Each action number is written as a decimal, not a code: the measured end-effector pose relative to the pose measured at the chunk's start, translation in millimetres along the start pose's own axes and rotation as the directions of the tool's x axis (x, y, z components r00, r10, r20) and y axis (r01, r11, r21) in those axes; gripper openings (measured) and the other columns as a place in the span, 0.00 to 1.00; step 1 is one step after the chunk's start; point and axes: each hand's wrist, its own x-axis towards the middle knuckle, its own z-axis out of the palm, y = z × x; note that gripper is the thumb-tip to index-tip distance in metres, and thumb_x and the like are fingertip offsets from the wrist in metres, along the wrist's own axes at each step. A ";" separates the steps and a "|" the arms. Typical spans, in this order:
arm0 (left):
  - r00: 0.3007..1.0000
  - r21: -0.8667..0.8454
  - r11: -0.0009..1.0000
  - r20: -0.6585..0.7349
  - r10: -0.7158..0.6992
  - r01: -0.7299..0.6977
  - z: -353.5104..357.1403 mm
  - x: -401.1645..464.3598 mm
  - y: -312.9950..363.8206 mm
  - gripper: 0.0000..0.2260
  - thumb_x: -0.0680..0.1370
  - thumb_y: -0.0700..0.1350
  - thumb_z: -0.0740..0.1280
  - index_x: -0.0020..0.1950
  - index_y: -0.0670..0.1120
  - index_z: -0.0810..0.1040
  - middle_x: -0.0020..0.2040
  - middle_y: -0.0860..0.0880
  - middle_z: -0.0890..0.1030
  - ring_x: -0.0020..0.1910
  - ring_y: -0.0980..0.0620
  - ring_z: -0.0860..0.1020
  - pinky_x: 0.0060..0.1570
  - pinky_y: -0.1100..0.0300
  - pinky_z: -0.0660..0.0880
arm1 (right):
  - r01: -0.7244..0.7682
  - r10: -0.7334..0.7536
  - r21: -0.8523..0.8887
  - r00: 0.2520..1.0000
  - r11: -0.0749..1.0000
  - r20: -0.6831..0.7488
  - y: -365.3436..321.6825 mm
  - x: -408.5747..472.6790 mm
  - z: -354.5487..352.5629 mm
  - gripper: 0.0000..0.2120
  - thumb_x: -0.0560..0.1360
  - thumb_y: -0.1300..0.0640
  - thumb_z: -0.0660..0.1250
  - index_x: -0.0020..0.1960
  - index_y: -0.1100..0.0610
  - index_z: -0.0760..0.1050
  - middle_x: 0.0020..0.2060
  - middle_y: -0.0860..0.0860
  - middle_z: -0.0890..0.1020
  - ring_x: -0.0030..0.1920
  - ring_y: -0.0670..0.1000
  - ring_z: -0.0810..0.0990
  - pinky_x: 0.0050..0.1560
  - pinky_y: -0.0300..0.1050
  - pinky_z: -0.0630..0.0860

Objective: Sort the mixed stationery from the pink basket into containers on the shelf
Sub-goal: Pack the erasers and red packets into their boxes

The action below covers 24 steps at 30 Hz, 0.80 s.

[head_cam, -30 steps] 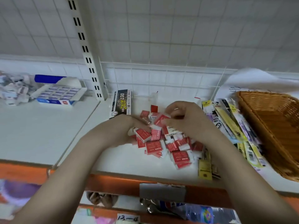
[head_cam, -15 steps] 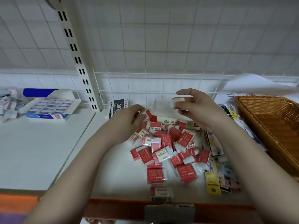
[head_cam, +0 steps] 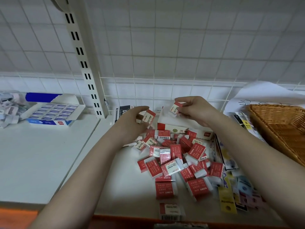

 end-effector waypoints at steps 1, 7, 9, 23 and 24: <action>1.000 -0.002 1.000 -0.003 0.000 0.000 -0.9 0.2 -1.1 0.22 0.78 0.37 0.65 0.69 0.53 0.69 0.49 0.56 0.74 0.44 0.52 0.82 0.47 0.55 0.80 | -0.034 0.033 -0.012 0.999 0.999 -0.022 1.5 6.8 3.0 0.15 0.75 0.71 0.64 0.60 0.62 0.75 0.39 0.54 0.80 0.36 0.49 0.78 0.39 0.34 0.79; 0.998 -0.114 0.992 -0.016 -0.059 0.056 -2.1 4.4 -5.7 0.14 0.77 0.38 0.67 0.61 0.47 0.74 0.44 0.50 0.77 0.39 0.49 0.82 0.44 0.61 0.80 | -0.051 0.023 -0.310 0.995 0.949 -0.093 21.7 38.8 24.4 0.03 0.72 0.66 0.70 0.45 0.62 0.81 0.46 0.57 0.83 0.43 0.52 0.81 0.53 0.45 0.78; 0.998 -0.059 0.998 -0.054 -0.024 0.020 -1.6 6.3 -7.9 0.12 0.76 0.38 0.68 0.58 0.49 0.75 0.41 0.51 0.76 0.35 0.55 0.77 0.32 0.73 0.74 | -0.011 -0.045 -0.434 0.992 0.901 -0.119 26.7 43.4 29.4 0.05 0.73 0.62 0.70 0.48 0.62 0.82 0.48 0.56 0.83 0.50 0.53 0.80 0.54 0.44 0.75; 0.997 -0.206 0.975 0.015 -0.077 0.078 -3.1 28.8 -7.9 0.21 0.75 0.36 0.69 0.65 0.52 0.74 0.41 0.49 0.78 0.34 0.60 0.81 0.41 0.69 0.77 | 0.076 -0.122 -0.610 0.992 0.789 -0.034 10.2 23.1 14.5 0.07 0.75 0.63 0.65 0.51 0.63 0.80 0.48 0.57 0.83 0.50 0.54 0.80 0.50 0.42 0.73; 0.997 -0.161 0.984 0.029 -0.067 0.071 -1.7 36.0 -4.0 0.21 0.74 0.38 0.70 0.66 0.51 0.74 0.43 0.49 0.79 0.36 0.58 0.81 0.40 0.69 0.77 | 0.073 -0.134 -0.639 0.990 0.766 -0.047 7.2 14.8 7.1 0.07 0.75 0.62 0.66 0.50 0.62 0.80 0.49 0.56 0.82 0.51 0.54 0.79 0.49 0.41 0.71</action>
